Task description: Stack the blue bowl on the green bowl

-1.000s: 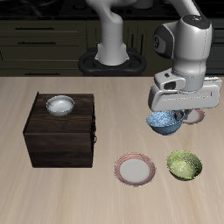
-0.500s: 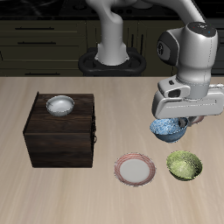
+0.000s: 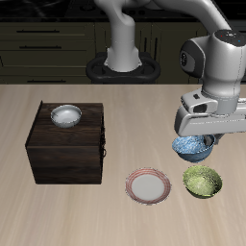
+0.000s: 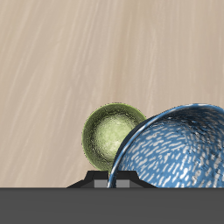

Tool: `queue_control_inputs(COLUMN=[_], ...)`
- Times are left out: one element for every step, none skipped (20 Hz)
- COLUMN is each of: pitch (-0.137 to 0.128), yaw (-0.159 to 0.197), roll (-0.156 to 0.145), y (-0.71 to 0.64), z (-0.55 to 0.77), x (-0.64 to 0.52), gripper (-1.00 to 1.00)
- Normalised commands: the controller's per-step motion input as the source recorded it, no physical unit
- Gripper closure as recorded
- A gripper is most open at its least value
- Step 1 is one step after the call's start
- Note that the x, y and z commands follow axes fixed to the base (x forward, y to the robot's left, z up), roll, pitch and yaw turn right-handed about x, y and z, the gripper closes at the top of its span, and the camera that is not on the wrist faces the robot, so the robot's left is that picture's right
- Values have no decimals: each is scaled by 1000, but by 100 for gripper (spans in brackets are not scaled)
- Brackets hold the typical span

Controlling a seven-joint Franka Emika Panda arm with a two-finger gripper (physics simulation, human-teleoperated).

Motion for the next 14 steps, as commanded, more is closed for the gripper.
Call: queue_control_inputs(pitch=[13,-31,35,-4,10,2,15,-53,8,22,-6,43,14,-3], yaw=[-45,26,-37,25,15,-6,-35,51,-9,-15,26,-25,-7,10], roll=[30,-10,15,25,-19,43,34,36,-27,15,-11,-33,-15,-46], y=[179,178,215,186,269,113,566,113,10,23,-52,13,-17,-5], z=[5,24,-42,9,-7,2,80,29,-17,-49,-8,-155,-76,-109], x=[75,26,80,2,24,10,23,-1,45,10,-8,118,77,114], gripper=[100,100,100,100,100,100,100,100,100,100,100,100,100,100])
